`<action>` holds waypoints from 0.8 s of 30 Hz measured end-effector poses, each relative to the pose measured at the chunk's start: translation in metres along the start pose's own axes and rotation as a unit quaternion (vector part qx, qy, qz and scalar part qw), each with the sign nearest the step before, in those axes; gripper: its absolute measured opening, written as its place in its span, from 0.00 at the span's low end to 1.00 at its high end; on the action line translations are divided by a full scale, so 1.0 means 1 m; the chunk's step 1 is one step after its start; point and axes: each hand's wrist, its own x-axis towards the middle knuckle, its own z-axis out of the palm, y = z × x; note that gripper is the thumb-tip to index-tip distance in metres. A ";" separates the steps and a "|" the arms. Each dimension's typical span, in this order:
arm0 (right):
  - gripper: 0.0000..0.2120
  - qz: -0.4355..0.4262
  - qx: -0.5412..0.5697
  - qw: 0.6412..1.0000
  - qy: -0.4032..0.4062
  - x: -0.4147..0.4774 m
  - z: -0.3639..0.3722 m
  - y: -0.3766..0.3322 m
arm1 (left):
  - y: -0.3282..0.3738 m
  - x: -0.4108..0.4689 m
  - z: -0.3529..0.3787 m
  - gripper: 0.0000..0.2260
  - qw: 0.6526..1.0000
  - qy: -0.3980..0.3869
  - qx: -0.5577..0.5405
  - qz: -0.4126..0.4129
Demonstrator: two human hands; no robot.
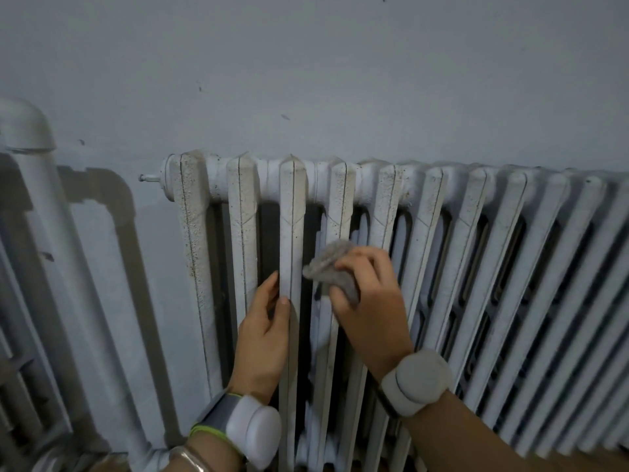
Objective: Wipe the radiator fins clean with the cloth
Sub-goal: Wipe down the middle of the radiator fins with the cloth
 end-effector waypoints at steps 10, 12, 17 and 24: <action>0.12 0.027 0.058 0.992 0.112 0.049 0.011 0.001 | -0.001 0.002 0.000 0.17 1.000 0.006 -0.006 0.010; 0.12 0.027 0.073 0.992 0.105 0.039 0.016 0.004 | -0.002 0.002 0.000 0.17 1.000 0.007 -0.008 0.006; 0.13 0.020 0.052 0.996 0.076 0.006 0.028 0.014 | 0.003 0.001 0.001 0.18 1.000 0.013 -0.006 0.000; 0.13 0.106 0.068 0.991 -0.039 -0.033 0.033 0.030 | 0.010 -0.001 0.003 0.18 1.000 0.020 0.011 -0.002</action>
